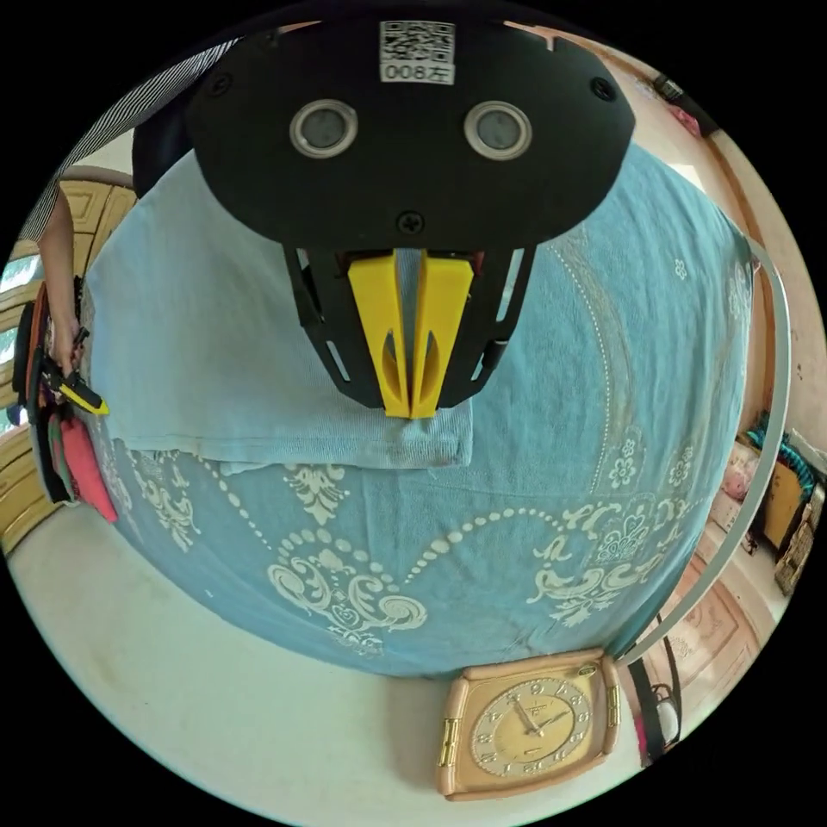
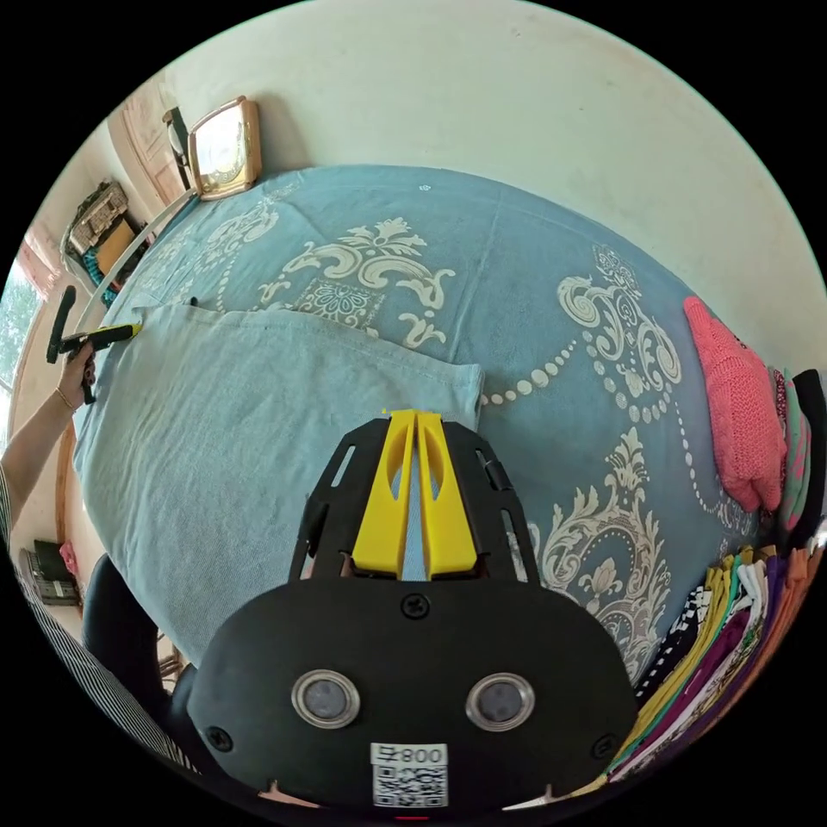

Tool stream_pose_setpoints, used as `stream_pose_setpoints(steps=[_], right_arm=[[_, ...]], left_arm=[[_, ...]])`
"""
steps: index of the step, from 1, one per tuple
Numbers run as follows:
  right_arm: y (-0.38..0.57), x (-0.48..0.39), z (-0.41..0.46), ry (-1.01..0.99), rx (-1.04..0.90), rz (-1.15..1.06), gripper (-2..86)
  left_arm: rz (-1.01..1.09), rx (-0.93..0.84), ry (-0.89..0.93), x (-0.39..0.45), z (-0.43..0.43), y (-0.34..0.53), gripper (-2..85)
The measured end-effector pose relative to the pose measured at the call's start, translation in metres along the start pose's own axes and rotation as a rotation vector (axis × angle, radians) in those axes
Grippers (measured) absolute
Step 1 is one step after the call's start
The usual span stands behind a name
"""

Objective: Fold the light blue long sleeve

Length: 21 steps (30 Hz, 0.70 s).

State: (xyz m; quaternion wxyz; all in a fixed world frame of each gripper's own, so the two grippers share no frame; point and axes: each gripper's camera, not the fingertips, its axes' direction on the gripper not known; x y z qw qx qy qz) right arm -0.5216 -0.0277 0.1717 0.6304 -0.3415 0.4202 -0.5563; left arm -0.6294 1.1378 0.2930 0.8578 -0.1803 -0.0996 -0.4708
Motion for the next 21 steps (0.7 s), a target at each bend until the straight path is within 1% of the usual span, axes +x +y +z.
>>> stream_pose_setpoints(steps=[2,6,9,12,13,14,16,18,21], right_arm=[[0.002,0.024,0.003,-0.01,-0.003,0.054,-0.3],[0.016,0.073,-0.009,-0.068,0.066,0.18,-0.2],[0.033,0.083,-0.012,-0.166,0.1,0.152,-0.1],[0.041,0.087,0.009,-0.134,0.006,0.114,-0.1],[0.043,0.093,0.02,-0.125,-0.034,0.117,-0.2],[0.044,0.097,0.023,-0.132,-0.033,0.127,-0.1],[0.052,0.117,0.019,-0.19,0.009,0.186,-0.1],[0.062,0.126,0.008,-0.213,0.064,0.194,0.0],[0.087,0.132,-0.011,-0.278,0.114,0.181,0.0]], left_arm=[[-0.077,0.011,0.044,-0.016,-0.002,0.003,0.1],[-0.094,0.08,0.092,-0.03,-0.011,0.029,0.2],[-0.097,0.094,0.101,-0.04,-0.01,0.048,0.2],[-0.2,0.03,0.131,-0.067,0.003,0.06,0.2],[-0.216,0.052,0.153,-0.074,0.001,0.067,0.2],[-0.227,0.065,0.156,-0.077,-0.002,0.071,0.2],[-0.204,0.11,0.206,-0.08,-0.015,0.088,0.2],[-0.178,0.129,0.245,-0.079,-0.023,0.106,0.2],[-0.147,0.107,0.286,-0.075,-0.03,0.144,0.2]])
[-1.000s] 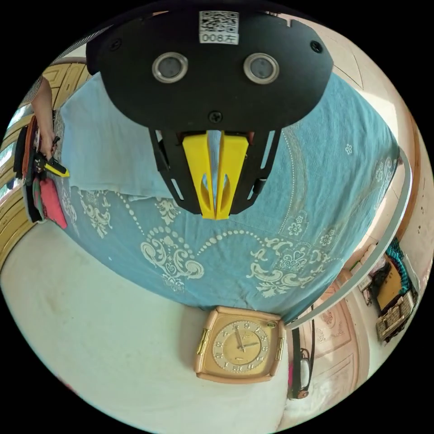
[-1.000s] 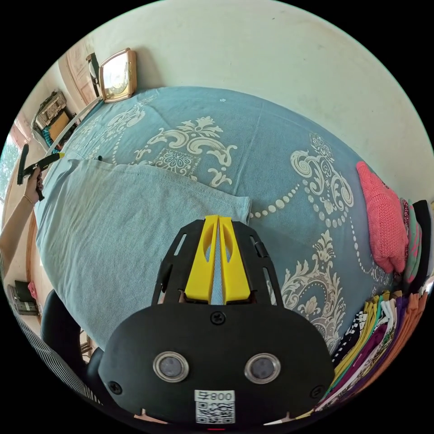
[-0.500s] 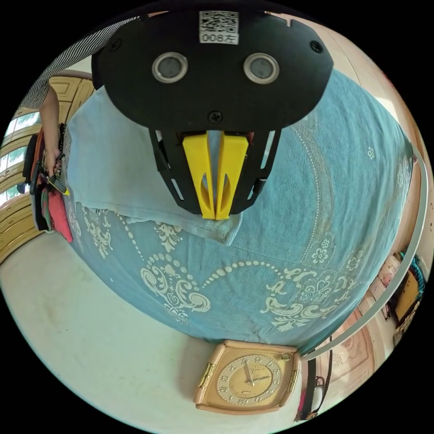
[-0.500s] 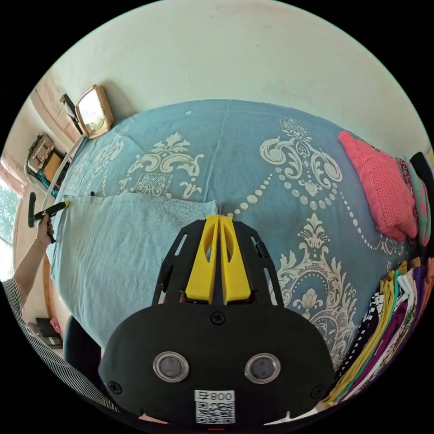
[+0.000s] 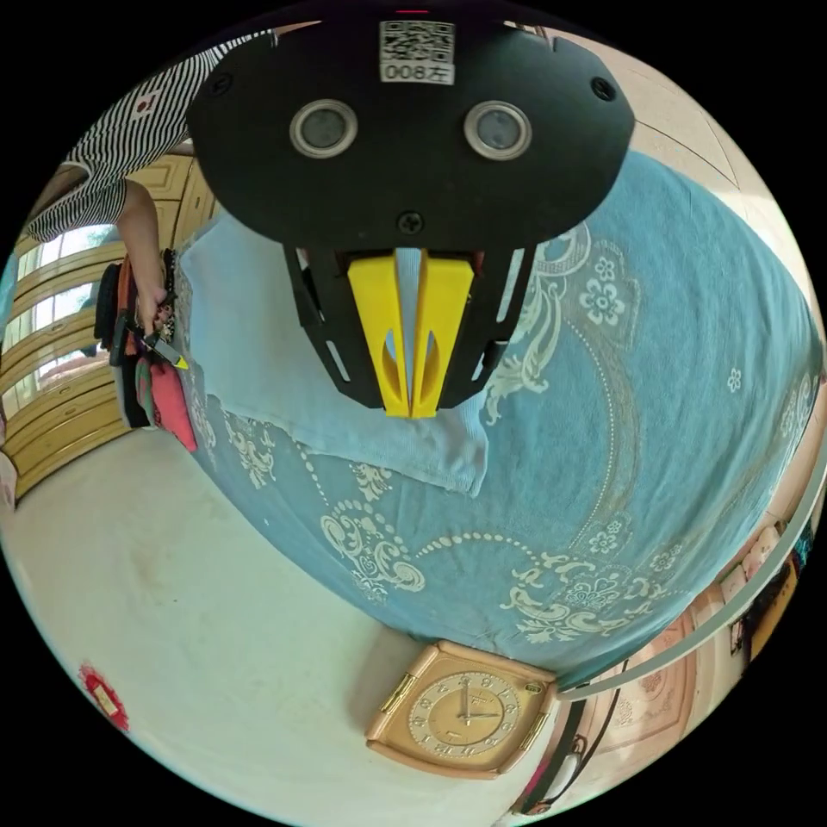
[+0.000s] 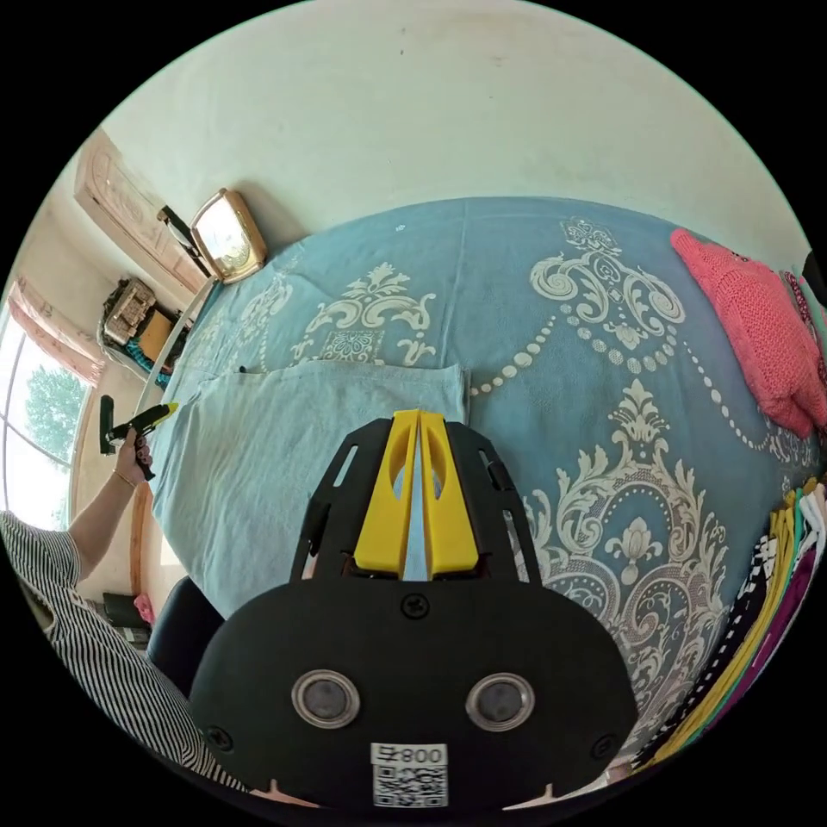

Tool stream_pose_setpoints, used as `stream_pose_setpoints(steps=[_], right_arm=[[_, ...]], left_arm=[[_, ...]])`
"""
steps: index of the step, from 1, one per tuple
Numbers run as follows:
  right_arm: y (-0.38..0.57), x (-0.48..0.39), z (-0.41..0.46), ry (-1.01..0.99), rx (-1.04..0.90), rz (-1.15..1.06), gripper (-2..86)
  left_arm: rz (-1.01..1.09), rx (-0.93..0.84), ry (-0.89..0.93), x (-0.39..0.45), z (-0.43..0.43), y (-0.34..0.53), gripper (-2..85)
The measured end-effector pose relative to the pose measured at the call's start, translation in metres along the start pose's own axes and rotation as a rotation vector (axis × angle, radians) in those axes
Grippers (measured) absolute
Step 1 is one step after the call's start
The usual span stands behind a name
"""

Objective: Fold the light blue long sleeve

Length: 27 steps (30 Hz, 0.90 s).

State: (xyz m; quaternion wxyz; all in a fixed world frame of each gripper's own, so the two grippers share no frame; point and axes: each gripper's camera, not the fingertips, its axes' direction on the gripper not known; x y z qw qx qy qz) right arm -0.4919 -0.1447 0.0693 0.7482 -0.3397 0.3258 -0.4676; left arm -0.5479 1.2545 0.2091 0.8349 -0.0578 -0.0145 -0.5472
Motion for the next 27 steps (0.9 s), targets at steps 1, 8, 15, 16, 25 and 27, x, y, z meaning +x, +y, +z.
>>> stream_pose_setpoints(steps=[1,8,15,16,25,27], right_arm=[[0.013,-0.001,-0.008,-0.043,-0.002,-0.01,0.0],[0.118,-0.004,-0.049,-0.158,-0.079,-0.028,0.0],[0.182,0.049,-0.02,-0.14,-0.223,0.13,0.2],[0.183,0.056,-0.031,-0.175,-0.184,0.146,0.2],[0.255,0.126,-0.069,-0.333,-0.02,0.278,3.8],[0.268,0.141,-0.067,-0.375,-0.001,0.318,5.8]], left_arm=[[0.008,-0.024,0.01,0.001,-0.003,0.018,0.2],[0.083,-0.192,-0.099,0.009,-0.022,0.119,0.2],[-0.028,-0.234,-0.127,-0.021,-0.031,0.154,0.4],[0.004,-0.199,-0.141,-0.018,-0.044,0.158,0.5],[-0.268,-0.125,0.078,-0.084,-0.079,0.235,5.0],[-0.347,-0.092,0.138,-0.098,-0.078,0.25,6.4]])
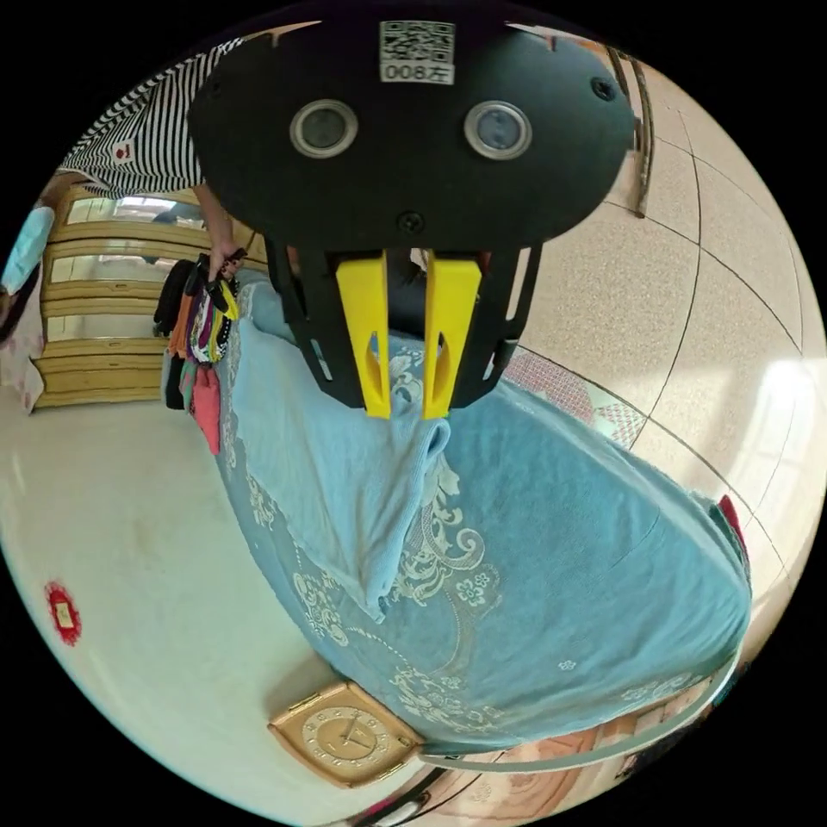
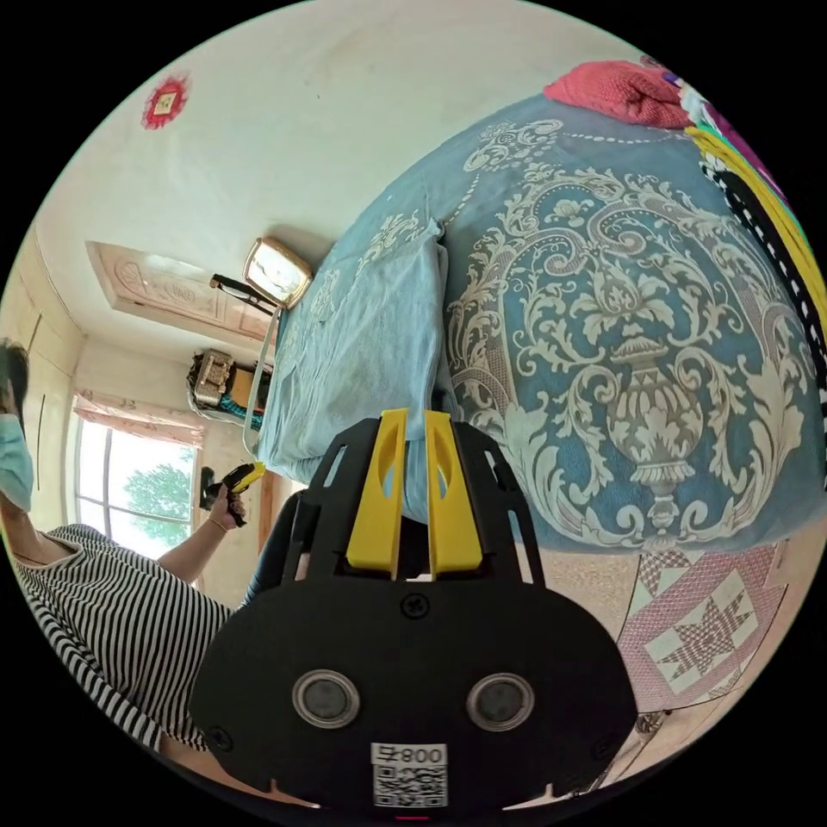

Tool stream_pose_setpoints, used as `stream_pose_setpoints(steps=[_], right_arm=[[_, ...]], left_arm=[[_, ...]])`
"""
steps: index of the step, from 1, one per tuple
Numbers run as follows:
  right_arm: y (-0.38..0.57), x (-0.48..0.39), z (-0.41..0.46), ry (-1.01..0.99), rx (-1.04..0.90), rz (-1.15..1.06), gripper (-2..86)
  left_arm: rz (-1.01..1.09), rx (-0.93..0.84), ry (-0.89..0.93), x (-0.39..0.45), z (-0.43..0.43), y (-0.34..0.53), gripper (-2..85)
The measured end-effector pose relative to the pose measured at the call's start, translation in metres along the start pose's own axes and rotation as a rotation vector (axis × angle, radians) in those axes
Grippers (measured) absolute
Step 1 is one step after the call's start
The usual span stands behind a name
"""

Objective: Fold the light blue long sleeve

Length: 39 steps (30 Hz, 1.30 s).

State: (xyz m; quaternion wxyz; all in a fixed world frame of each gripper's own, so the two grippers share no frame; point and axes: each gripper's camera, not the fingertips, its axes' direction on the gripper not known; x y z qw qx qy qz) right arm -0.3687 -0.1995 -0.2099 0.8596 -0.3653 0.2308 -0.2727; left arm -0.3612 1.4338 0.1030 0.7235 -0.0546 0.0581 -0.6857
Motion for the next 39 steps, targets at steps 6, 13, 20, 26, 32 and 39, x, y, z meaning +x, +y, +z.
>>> stream_pose_setpoints(steps=[6,13,20,26,32,39], right_arm=[[0.002,0.025,0.004,-0.05,-0.037,-0.004,8.5],[-0.007,0.047,0.026,-0.105,-0.074,0.039,4.9],[-0.011,0.047,-0.003,-0.043,-0.091,0.0,1.8],[-0.007,0.088,0.013,-0.086,-0.129,0.139,1.5],[0.003,0.107,0.011,-0.194,-0.052,0.185,1.8],[0.025,0.116,0.001,-0.229,0.044,0.218,7.7]], left_arm=[[-0.109,-0.001,0.141,-0.03,0.02,0.012,8.0],[-0.163,0.015,0.234,-0.022,0.032,0.025,3.6],[-0.072,0.082,0.182,0.011,0.008,0.038,2.6],[-0.239,0.063,0.173,0.024,0.047,0.06,2.7],[-0.217,0.074,0.132,0.073,0.048,0.08,3.7],[-0.062,0.044,0.118,0.167,0.062,0.113,5.4]])
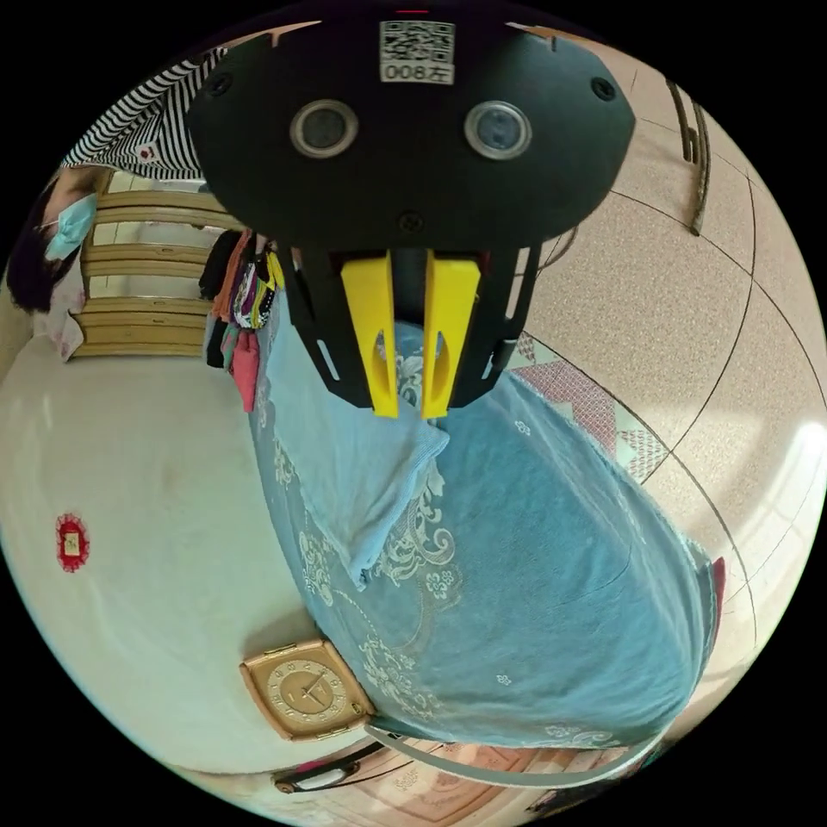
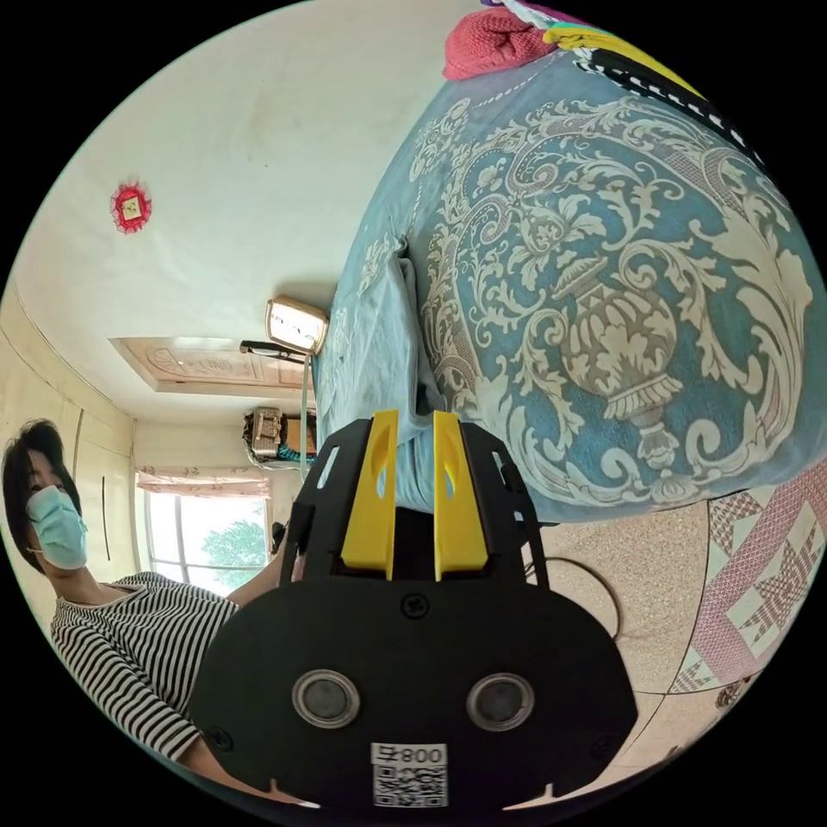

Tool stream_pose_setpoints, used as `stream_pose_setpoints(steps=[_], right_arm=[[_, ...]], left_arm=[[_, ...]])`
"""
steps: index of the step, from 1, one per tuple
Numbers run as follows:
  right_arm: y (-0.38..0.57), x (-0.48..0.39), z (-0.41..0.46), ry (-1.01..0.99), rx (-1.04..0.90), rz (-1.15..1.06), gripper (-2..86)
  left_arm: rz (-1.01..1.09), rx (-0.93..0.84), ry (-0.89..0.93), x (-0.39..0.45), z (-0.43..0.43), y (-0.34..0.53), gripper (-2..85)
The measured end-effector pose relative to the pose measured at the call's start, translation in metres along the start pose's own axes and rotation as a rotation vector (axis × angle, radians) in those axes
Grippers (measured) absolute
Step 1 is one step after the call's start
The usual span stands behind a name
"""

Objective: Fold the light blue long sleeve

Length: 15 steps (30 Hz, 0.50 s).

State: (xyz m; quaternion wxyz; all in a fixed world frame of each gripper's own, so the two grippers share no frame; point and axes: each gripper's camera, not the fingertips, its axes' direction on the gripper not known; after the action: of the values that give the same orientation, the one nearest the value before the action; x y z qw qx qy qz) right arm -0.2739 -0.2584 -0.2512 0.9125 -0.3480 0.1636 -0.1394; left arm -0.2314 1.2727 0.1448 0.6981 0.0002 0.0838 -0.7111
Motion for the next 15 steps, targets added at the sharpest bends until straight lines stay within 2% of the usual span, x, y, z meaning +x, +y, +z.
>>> stream_pose_setpoints(steps=[6,10,15], right_arm=[[-0.011,-0.003,0.034,0.043,-0.087,0.021,8.9],[-0.016,0.005,0.046,0.003,-0.085,0.062,5.6],[-0.02,-0.012,0.045,-0.048,-0.043,0.008,3.2]], left_arm=[[0.423,-0.254,0.02,0.163,0.094,0.024,6.6],[0.721,-0.391,0.085,0.285,0.168,0.056,7.1],[1.058,-0.509,0.032,0.414,0.248,0.116,8.7]])
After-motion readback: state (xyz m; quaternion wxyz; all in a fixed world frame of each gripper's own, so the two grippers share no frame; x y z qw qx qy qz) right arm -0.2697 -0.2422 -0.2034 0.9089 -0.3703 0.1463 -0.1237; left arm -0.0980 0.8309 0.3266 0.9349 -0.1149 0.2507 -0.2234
